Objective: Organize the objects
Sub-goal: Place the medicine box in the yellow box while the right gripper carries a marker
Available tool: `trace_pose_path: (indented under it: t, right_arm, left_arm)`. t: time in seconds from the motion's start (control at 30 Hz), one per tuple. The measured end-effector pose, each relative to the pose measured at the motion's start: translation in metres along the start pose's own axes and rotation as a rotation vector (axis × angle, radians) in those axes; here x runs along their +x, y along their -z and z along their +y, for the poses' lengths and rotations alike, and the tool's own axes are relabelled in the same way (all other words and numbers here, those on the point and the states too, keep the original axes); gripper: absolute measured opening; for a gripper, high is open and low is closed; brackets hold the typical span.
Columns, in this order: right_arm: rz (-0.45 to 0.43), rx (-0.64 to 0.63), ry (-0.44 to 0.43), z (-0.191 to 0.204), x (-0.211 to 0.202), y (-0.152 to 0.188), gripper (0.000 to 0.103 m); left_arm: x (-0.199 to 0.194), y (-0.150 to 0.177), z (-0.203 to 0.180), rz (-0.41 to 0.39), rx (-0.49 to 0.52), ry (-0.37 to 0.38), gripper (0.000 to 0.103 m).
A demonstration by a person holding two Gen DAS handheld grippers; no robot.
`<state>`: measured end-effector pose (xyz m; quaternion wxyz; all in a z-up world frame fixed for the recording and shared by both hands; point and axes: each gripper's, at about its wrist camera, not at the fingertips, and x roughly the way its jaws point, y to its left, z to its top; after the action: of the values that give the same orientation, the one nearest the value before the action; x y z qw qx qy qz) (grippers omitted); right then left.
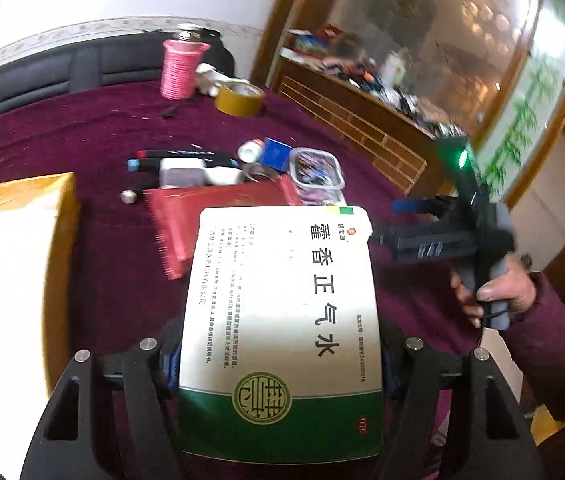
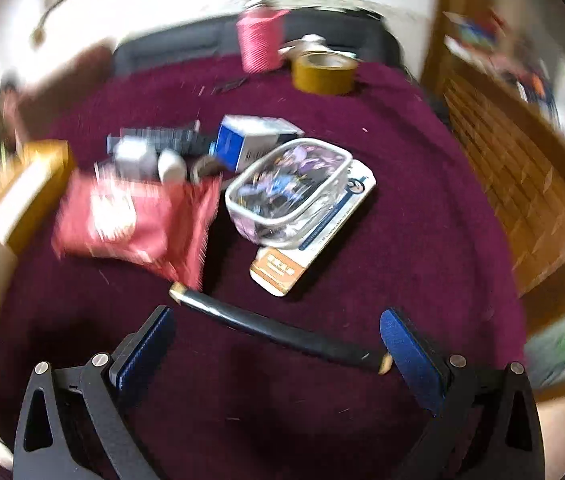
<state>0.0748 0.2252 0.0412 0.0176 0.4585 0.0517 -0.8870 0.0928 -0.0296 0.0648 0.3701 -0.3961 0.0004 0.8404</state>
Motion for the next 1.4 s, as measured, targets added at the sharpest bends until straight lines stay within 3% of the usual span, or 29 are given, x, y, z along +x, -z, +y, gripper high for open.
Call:
trace_pose_path:
  t: [0.1, 0.13, 0.17, 0.2, 0.23, 0.27, 0.43, 0.77, 0.93, 1.17, 1.27, 1.4]
  right_arm:
    - [0.048, -0.133, 0.011, 0.008, 0.017, 0.004, 0.101]
    - [0.077, -0.148, -0.005, 0.008, 0.024, 0.006, 0.093]
    - [0.102, -0.151, -0.020, 0.008, 0.028, 0.007, 0.079]
    - [0.085, -0.127, -0.060, 0.005, 0.025, 0.008, 0.073]
    - [0.091, -0.113, -0.074, 0.004, 0.024, 0.007, 0.051]
    - [0.102, -0.105, -0.096, 0.003, 0.023, 0.008, 0.039]
    - [0.112, -0.031, -0.169, 0.003, 0.022, 0.010, 0.017]
    - [0.059, 0.200, -0.433, 0.004, -0.001, 0.020, 0.016]
    - [-0.006, 0.234, -0.573, 0.026, -0.030, 0.008, 0.016]
    - [-0.013, 0.189, -0.790, 0.109, -0.042, -0.054, 0.017]
    - [0.020, 0.189, -0.828, 0.151, -0.028, -0.084, 0.017]
    - [0.081, 0.231, -0.825, 0.204, 0.008, -0.121, 0.017]
  left_arm:
    - [-0.018, 0.005, 0.016, -0.024, -0.048, -0.017, 0.070]
    - [-0.022, 0.006, 0.020, -0.030, -0.063, -0.024, 0.070]
    - [-0.027, 0.008, 0.023, -0.038, -0.076, -0.032, 0.070]
    - [-0.032, 0.011, 0.027, -0.047, -0.088, -0.043, 0.070]
    - [-0.036, 0.012, 0.030, -0.052, -0.096, -0.050, 0.070]
    - [-0.038, 0.013, 0.032, -0.057, -0.106, -0.058, 0.070]
    - [-0.046, 0.016, 0.041, -0.073, -0.154, -0.070, 0.070]
    - [-0.074, 0.022, 0.043, -0.129, -0.181, -0.111, 0.070]
    - [-0.099, 0.019, 0.061, -0.149, -0.206, -0.184, 0.070]
    - [-0.127, -0.004, 0.112, -0.134, -0.240, -0.318, 0.070]
    - [-0.123, -0.018, 0.141, -0.112, -0.295, -0.309, 0.070]
    - [-0.102, -0.030, 0.177, -0.071, -0.341, -0.353, 0.070]
